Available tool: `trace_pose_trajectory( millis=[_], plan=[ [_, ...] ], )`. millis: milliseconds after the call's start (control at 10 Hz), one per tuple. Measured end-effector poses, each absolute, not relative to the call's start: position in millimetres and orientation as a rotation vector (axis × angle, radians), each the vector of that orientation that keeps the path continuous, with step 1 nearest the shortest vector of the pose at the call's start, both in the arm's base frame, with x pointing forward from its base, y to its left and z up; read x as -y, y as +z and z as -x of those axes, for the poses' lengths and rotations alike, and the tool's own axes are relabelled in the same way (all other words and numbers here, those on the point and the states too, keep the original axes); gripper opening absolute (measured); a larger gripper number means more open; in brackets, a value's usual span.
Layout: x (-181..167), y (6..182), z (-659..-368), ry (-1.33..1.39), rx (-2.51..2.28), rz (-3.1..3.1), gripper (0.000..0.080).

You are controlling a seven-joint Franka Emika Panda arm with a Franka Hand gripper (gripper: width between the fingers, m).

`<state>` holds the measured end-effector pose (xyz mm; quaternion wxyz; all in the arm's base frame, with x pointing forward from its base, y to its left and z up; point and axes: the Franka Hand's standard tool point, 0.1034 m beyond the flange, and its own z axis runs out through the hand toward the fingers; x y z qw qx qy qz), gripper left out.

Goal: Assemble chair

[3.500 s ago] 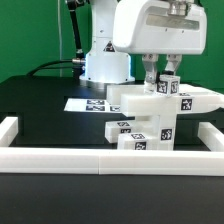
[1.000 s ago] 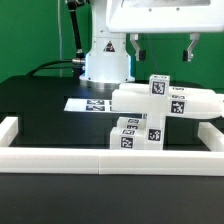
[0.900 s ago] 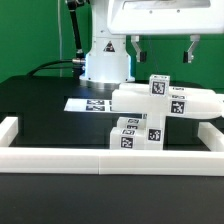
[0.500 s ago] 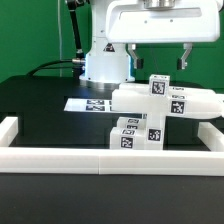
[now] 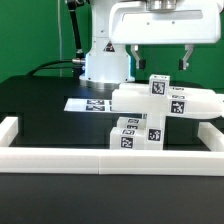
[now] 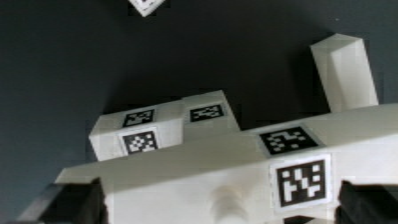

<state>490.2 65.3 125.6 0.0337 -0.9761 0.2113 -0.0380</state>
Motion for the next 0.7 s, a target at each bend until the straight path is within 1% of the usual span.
trace_pose_trajectory(
  millis=[100, 300, 400, 600, 700],
  plan=[
    [-65.2, 121.9, -481.2, -0.091, -0.705, 2.974, 0.0648],
    [-67.0, 111.5, -444.5, -0.007, -0.767, 2.917, 0.0648],
    [-65.5, 107.0, -434.9, 0.011, -0.76, 2.909, 0.0648],
    [-61.2, 96.0, -426.8, -0.017, -0.787, 2.905, 0.0648],
    [-62.3, 96.3, -427.1, -0.01, -0.785, 2.904, 0.0648]
  ],
)
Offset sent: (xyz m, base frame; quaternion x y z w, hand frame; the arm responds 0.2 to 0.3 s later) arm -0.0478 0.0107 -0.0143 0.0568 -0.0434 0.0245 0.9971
